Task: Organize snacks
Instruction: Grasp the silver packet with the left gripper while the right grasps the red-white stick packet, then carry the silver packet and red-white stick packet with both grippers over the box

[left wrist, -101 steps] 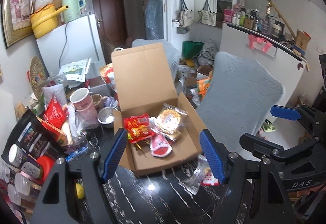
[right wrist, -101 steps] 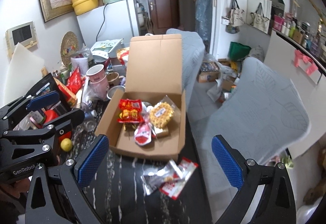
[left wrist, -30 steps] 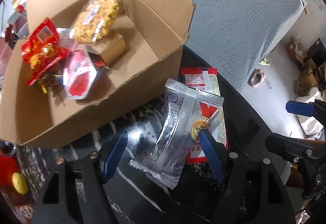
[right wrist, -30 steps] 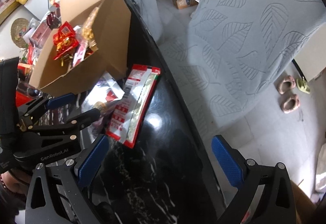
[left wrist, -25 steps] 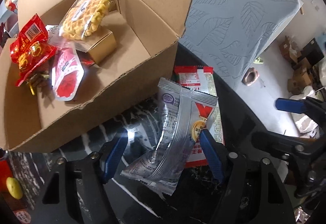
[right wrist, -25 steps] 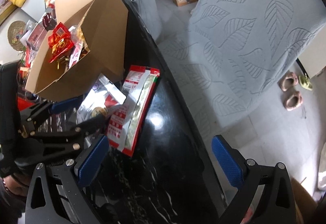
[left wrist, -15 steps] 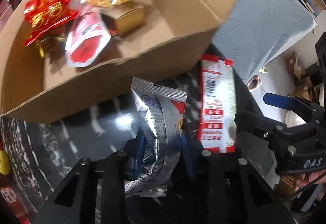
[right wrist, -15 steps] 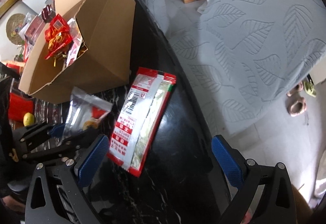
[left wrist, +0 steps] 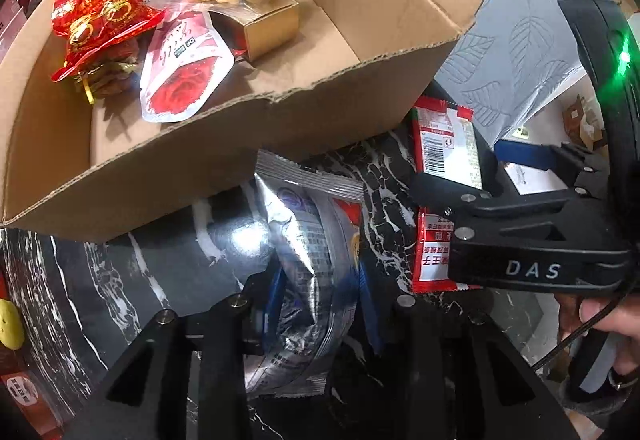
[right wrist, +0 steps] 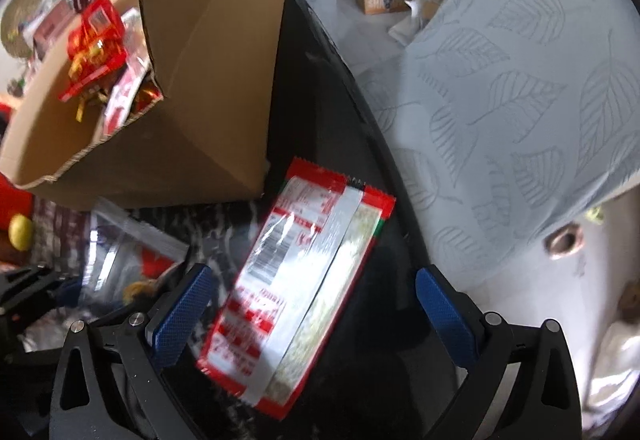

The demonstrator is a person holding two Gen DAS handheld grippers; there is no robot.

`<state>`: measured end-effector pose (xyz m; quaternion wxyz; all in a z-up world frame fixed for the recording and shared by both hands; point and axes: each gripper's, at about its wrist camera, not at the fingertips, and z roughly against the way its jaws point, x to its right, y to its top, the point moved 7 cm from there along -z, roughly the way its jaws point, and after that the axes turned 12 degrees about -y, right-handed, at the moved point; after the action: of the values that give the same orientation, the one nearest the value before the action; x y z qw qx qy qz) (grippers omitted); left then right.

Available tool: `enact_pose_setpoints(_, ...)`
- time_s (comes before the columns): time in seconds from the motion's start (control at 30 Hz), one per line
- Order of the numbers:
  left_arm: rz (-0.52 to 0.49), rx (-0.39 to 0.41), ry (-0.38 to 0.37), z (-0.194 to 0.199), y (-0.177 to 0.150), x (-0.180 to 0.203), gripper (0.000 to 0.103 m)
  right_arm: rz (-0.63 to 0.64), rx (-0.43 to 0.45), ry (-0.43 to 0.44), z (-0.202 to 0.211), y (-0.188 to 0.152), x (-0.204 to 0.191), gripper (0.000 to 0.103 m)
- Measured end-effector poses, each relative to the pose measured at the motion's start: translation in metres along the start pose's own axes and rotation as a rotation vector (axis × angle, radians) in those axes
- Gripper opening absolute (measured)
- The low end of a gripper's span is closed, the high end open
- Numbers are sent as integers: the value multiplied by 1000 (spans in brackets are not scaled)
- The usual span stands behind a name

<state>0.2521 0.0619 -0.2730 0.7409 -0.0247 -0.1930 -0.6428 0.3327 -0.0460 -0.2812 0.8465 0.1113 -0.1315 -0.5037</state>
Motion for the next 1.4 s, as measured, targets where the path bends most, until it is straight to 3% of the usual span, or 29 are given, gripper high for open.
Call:
enact_pose_setpoints(0.1,6,-4,-8,-3,-1,-4,34,2,-9,-24,-6,-3,5,103)
enact_pose_setpoints(0.3,-12,4,-35,-18,6,8,34,-65,-25,33,-14,-14,27,99)
enact_pose_setpoints(0.37,-15,8,-51,-21,7,13,34,-90,-19,50,-14,-16,34,93)
enact_pose_setpoints(0.47,-14,15,-68,-26,11,22,34,-124,-7,58,-9,-15,44,79)
enact_pose_setpoints(0.53,-8,17,-76,-30,14,26,34,-157,5,63,-6,-15,50,64)
enact_pose_setpoints(0.63,-7,16,-86,-37,19,34,34,-190,33,62,0,-15,56,53)
enact_pose_setpoints(0.87,-51,-2,-59,-47,21,54,34,-174,50,67,9,-28,55,49)
enact_pose_setpoints(1.1,-135,9,45,-57,28,78,35,-225,35,71,17,-48,71,49)
enact_pose_setpoints(1.3,-127,25,34,-64,34,85,32,-265,48,73,25,-62,80,49)
enact_pose_setpoints(1.4,-67,13,-16,-62,28,80,31,-274,61,81,32,-71,81,49)
